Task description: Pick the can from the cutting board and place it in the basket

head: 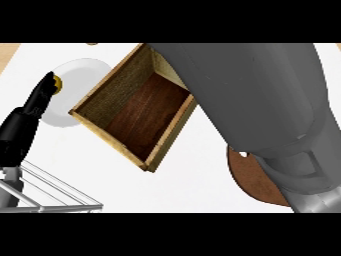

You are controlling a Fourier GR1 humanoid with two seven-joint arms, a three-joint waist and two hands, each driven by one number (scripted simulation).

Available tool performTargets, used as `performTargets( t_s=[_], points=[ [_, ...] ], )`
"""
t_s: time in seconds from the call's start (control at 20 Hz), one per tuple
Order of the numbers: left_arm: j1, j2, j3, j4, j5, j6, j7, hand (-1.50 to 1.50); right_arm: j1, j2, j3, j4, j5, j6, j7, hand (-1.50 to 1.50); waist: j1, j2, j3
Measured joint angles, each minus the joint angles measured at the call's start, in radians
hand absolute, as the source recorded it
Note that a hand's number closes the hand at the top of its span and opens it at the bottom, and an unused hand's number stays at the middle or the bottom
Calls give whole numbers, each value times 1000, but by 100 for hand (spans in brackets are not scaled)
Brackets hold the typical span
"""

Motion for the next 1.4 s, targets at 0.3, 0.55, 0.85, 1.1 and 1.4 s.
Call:
performTargets(
  t_s=[0.3, 0.55, 0.85, 1.1, 1.4],
  points=[
    [8, -2, 5, 0, 2, 3, 8, 0, -40, 1, -23, 83, -32, 59, -21, -150, -6, -1, 1],
    [3, -5, 1, 4, -6, 5, 7, 0, -55, 5, -29, 107, -117, 46, -6, -150, -2, -1, 0],
    [6, -5, 3, -1, -9, 0, 2, 0, -38, 6, -56, 53, -104, -77, -9, -150, -4, 0, 0],
    [16, -2, 8, -8, -10, 3, 5, 0, -28, -25, -111, -5, -30, -268, -3, -150, -12, 0, 0],
    [38, 3, 19, -17, 4, 2, 14, 0, 47, -87, -169, -113, 68, -397, 7, -150, -32, -5, 1]
  ],
)
